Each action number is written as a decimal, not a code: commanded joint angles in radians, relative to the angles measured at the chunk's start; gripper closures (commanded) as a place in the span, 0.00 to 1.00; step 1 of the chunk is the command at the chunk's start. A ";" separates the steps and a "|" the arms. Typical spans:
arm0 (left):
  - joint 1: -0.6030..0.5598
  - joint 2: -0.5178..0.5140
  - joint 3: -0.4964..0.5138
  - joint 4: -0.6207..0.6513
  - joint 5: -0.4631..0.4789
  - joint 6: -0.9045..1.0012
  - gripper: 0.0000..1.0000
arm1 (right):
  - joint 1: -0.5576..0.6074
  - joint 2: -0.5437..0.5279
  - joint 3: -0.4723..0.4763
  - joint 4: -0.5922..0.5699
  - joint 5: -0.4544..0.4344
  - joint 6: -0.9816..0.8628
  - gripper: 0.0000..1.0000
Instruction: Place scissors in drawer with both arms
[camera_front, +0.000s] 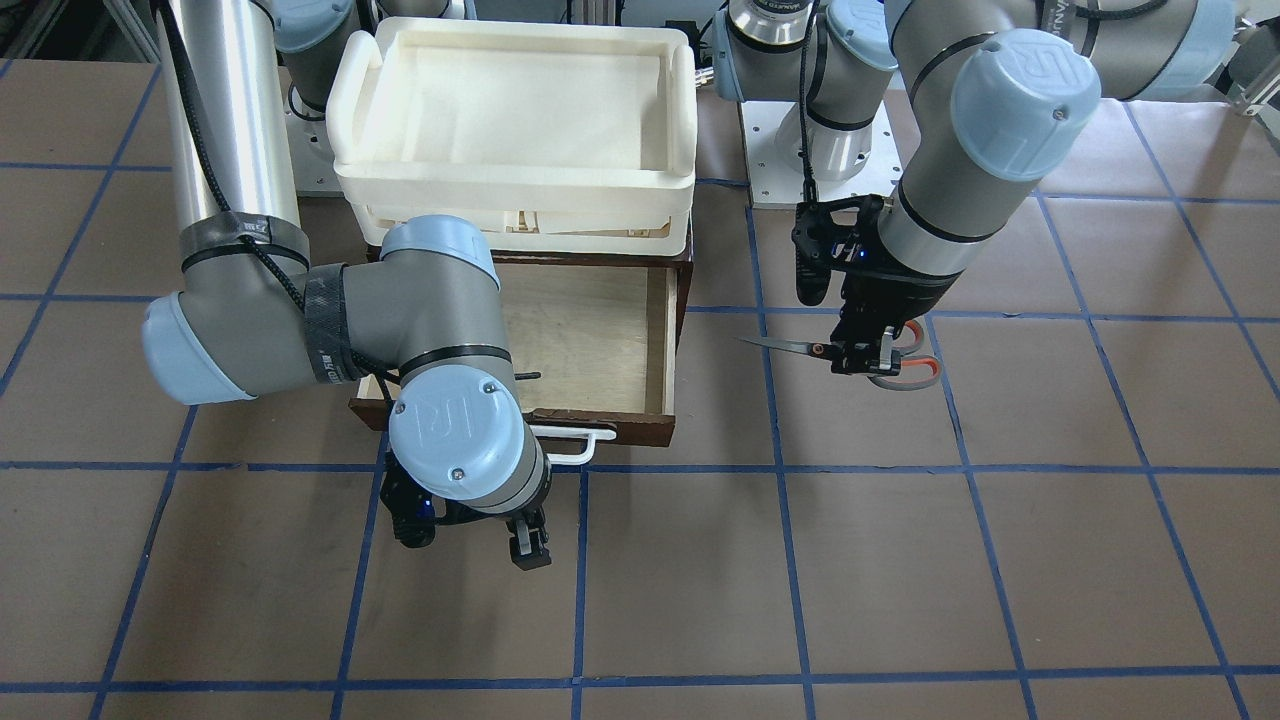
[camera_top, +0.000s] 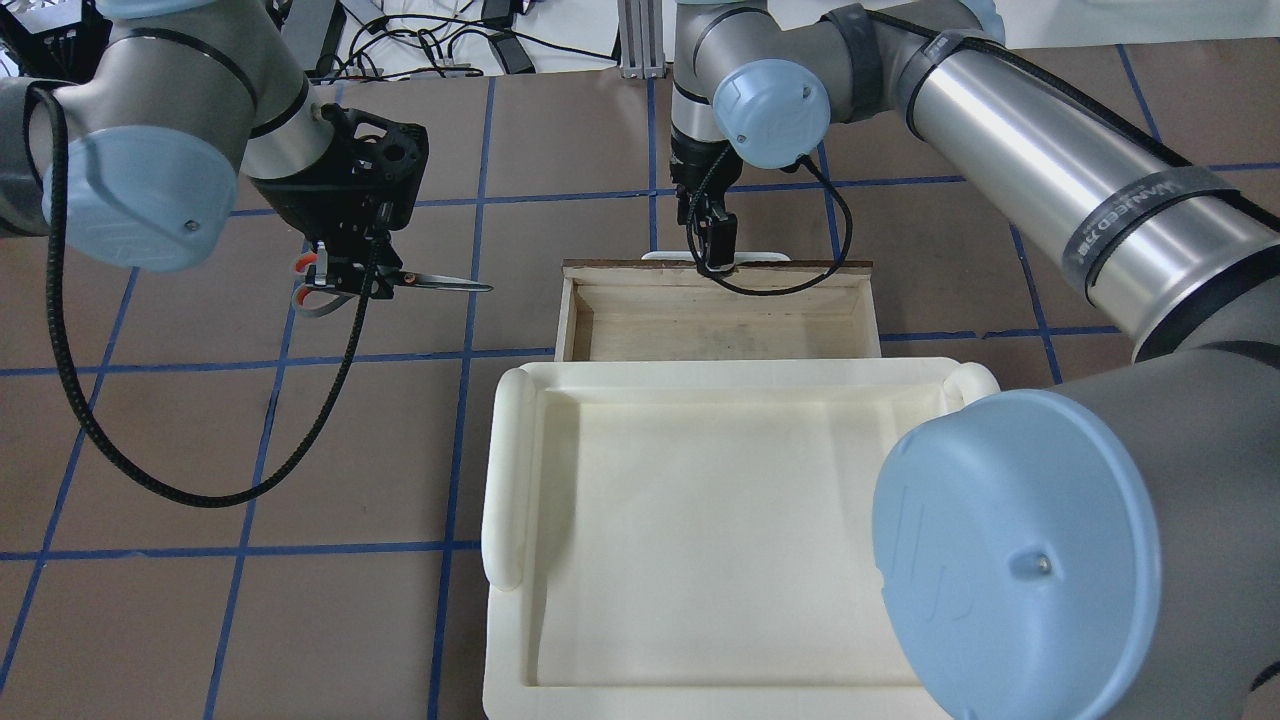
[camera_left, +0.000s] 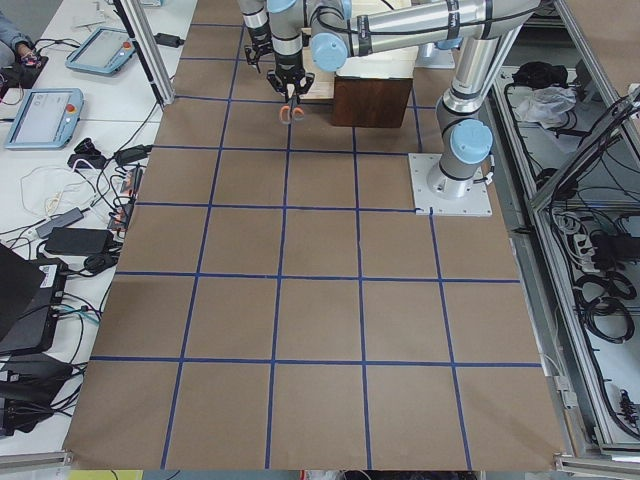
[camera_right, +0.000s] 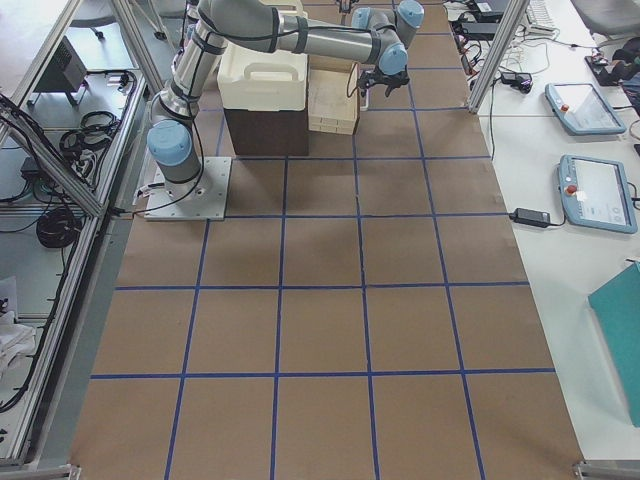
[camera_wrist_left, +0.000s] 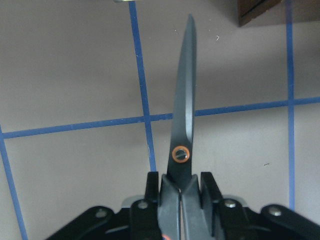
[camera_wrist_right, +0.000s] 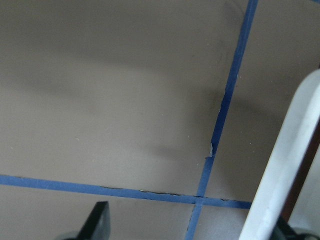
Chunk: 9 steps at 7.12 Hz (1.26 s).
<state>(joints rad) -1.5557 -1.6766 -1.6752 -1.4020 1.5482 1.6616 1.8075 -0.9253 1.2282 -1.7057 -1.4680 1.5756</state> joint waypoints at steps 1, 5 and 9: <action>-0.041 0.008 0.000 -0.018 0.001 -0.093 1.00 | -0.005 0.005 -0.016 0.000 0.000 -0.002 0.00; -0.070 0.012 0.000 -0.026 0.000 -0.161 1.00 | -0.014 0.016 -0.036 0.000 -0.002 -0.023 0.00; -0.112 0.011 0.000 -0.023 0.000 -0.219 1.00 | -0.013 -0.082 -0.033 0.090 -0.012 -0.008 0.00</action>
<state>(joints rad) -1.6599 -1.6641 -1.6751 -1.4253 1.5484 1.4571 1.7945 -0.9645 1.1947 -1.6563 -1.4790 1.5684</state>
